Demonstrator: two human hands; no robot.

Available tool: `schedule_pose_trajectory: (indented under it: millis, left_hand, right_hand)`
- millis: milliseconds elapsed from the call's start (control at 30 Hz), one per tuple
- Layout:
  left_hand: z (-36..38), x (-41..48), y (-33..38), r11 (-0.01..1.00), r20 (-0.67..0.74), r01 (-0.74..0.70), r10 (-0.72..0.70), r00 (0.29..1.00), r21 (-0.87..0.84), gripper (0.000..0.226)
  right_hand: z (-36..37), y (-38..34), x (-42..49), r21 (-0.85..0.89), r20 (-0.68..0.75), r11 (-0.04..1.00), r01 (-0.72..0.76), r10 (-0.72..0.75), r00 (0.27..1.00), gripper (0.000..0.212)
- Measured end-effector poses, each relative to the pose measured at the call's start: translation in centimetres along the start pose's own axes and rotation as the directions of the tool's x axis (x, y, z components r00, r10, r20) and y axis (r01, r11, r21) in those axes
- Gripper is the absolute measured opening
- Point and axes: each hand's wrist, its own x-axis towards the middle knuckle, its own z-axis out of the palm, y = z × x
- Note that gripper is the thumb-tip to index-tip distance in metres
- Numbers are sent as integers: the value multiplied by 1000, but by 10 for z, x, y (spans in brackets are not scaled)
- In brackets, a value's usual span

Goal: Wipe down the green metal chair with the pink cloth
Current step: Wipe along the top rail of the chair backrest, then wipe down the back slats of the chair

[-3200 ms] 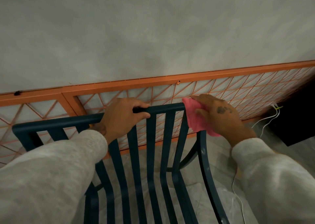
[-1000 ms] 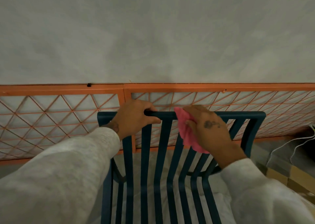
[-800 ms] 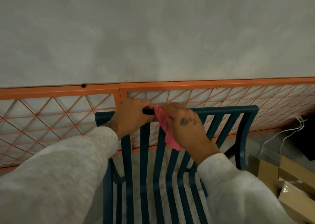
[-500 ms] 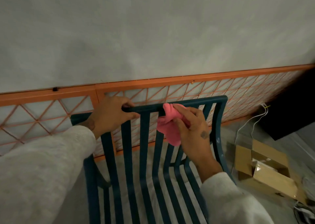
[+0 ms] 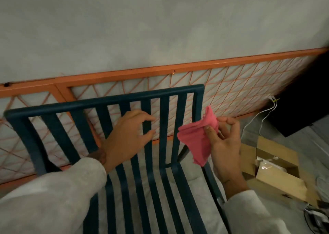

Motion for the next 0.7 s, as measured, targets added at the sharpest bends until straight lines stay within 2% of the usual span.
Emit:
schedule_pose_trajectory:
  millis: [167,333,400,500,600,700]
  left_hand:
    - [61,22,37,926,51,306,-302,952,-220,30]
    - [100,50,59,827,119,471,-457,881,-307,28]
    - [111,58,63,798,148,506,-486,862,-328,28]
    - [129,69,65,754,199,559,-523,829,-345,31]
    - [147,78,65,626,285,637,-576,767,-450,41]
    - [163,78,63,511,350,681,-600,719,-524,46]
  right_hand:
    - [-72,14,33,20,28,994,-106,105,994,28]
    - [-111,21,67,-178,103,972,-151,171,980,31]
    - [-112,25,78,-295,176,949,-110,167,970,33]
    - [-99,33,96,-399,323,917,28,111,940,33]
    - [-76,50,109,-497,464,842,212,52,884,22]
    - [-64,78,113,-571,508,756,320,19,861,21]
